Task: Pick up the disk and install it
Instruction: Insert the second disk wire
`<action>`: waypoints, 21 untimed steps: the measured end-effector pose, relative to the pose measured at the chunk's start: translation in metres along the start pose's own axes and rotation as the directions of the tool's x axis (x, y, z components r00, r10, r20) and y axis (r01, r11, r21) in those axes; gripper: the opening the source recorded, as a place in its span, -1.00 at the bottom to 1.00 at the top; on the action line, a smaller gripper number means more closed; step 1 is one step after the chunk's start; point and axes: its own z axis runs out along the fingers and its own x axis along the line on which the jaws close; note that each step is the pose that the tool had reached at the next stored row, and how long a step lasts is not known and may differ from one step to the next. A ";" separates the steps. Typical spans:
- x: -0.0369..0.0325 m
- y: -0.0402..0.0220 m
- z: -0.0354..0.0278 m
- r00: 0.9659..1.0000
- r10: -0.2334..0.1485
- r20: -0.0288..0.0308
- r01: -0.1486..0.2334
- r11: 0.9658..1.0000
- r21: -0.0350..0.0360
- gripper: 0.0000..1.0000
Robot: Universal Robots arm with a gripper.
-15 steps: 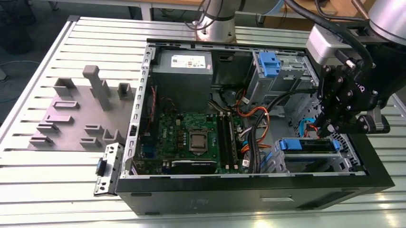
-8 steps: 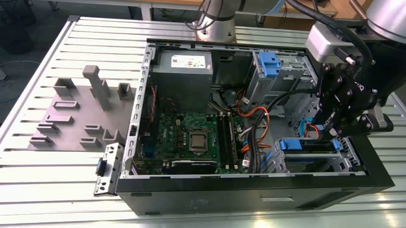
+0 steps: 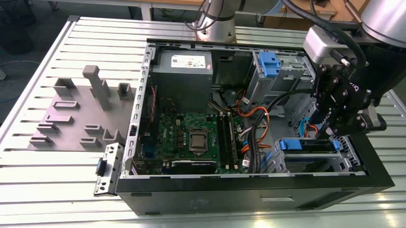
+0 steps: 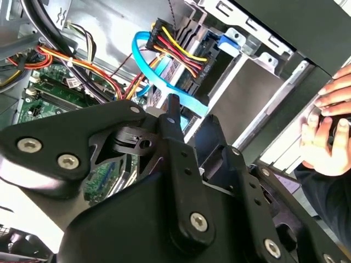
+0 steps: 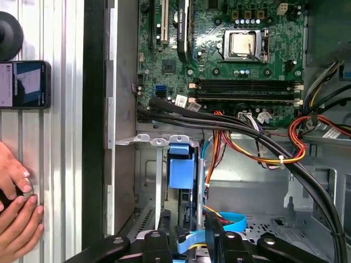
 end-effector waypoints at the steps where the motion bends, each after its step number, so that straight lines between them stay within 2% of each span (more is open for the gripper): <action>1: -0.0005 -0.0006 0.0005 1.000 0.000 0.000 0.000 1.000 -0.001 -0.23; 5: -0.0017 -0.0033 0.0034 1.000 -0.002 0.000 0.002 1.000 -0.007 -0.26; 7: -0.0019 -0.0036 0.0059 1.000 -0.002 0.000 0.002 1.000 -0.009 -0.53; 10: -0.0021 -0.0036 0.0083 1.000 -0.002 0.000 0.002 1.000 -0.009 -0.53; 14: -0.0021 -0.0037 0.0084 1.000 -0.002 0.000 0.002 1.000 -0.008 -0.56; 15: -0.0021 -0.0037 0.0086 1.000 -0.002 0.000 0.002 1.000 -0.008 -0.68; 16: -0.0022 -0.0036 0.0091 1.000 -0.002 0.001 0.002 1.000 -0.008 -0.68; 18: -0.0023 -0.0036 0.0108 1.000 -0.002 0.006 0.002 1.000 -0.008 -0.68; 21: -0.0024 -0.0018 0.0135 1.000 -0.004 0.011 0.004 1.000 -0.007 -0.68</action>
